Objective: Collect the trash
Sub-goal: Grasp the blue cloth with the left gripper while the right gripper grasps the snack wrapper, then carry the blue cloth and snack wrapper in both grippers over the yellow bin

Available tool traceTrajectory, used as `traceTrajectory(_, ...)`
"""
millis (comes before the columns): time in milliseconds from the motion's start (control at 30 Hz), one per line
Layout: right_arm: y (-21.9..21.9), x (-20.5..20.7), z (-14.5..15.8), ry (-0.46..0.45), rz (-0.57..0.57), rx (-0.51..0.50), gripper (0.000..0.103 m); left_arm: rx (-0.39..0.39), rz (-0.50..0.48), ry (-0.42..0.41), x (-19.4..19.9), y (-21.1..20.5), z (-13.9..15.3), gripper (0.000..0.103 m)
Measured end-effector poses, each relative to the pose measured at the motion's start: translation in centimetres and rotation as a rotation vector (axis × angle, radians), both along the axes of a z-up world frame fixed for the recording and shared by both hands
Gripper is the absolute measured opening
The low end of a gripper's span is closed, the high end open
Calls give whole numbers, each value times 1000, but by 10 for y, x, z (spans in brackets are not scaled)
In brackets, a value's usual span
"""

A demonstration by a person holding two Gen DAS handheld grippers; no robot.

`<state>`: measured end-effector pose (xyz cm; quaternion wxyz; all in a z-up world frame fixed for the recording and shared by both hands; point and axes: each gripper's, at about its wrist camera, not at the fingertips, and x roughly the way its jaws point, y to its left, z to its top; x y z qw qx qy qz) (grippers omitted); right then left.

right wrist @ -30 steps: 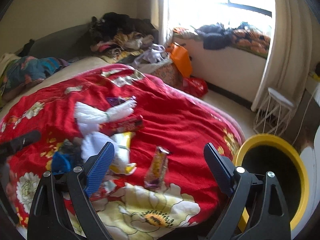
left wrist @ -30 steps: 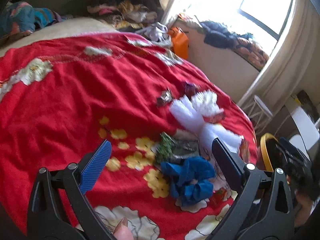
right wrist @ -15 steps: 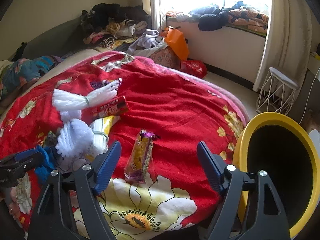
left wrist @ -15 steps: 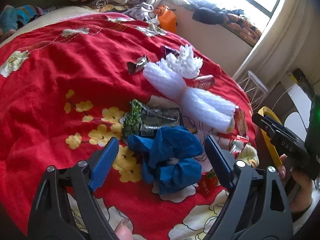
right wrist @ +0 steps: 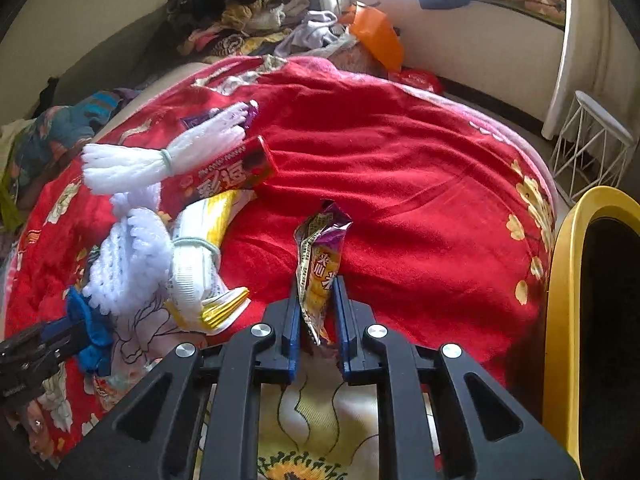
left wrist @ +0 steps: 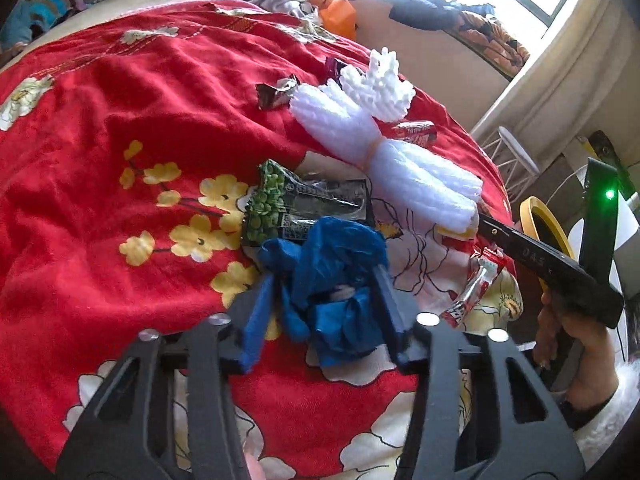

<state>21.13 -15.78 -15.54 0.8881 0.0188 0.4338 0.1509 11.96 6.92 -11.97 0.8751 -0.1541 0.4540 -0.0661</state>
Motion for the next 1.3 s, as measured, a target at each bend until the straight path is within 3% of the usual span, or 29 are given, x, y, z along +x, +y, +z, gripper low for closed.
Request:
traceTrajectory(133,-9,-13,9,-50,-1,31,14,-16,-20,0,-2,-2,2,16)
traceTrajectory(233,-15,-21,21,-94,1,36,14,-14,-36,-19,-3,-4,9,14)
traceTrajectory(567,-11,-43,53,-186,38,63,13,-54,-47,-148,-12,-2,53,13)
traceTrajectory(1300,-16,-81,104,-303,81,102,13,30,-78,-314,-29,-39,116,13)
